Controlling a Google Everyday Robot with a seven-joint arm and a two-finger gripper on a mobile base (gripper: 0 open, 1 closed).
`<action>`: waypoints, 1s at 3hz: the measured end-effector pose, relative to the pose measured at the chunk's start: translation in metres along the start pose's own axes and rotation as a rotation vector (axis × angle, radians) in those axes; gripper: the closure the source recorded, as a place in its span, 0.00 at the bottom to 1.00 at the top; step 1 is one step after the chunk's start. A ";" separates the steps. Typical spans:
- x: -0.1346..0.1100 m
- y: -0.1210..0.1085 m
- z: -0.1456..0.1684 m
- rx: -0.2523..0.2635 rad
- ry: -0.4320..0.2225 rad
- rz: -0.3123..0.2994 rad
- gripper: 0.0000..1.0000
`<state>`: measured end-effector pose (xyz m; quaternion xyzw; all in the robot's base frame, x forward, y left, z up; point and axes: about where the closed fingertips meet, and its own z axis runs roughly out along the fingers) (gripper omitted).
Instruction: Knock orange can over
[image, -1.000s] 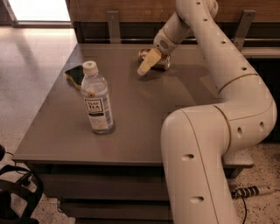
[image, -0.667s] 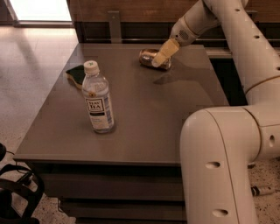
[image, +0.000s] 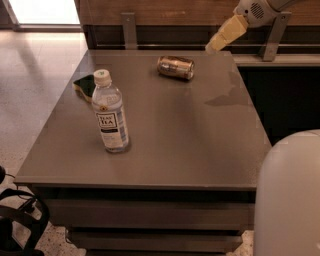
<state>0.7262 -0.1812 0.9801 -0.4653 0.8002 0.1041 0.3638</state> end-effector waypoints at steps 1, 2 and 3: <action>0.001 0.009 -0.090 0.164 -0.055 0.021 0.00; 0.020 0.035 -0.135 0.265 -0.101 0.061 0.00; 0.030 0.038 -0.117 0.234 -0.076 0.070 0.00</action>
Offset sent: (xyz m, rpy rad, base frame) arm -0.1560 -0.0773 0.0332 0.0429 -0.1733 -0.2876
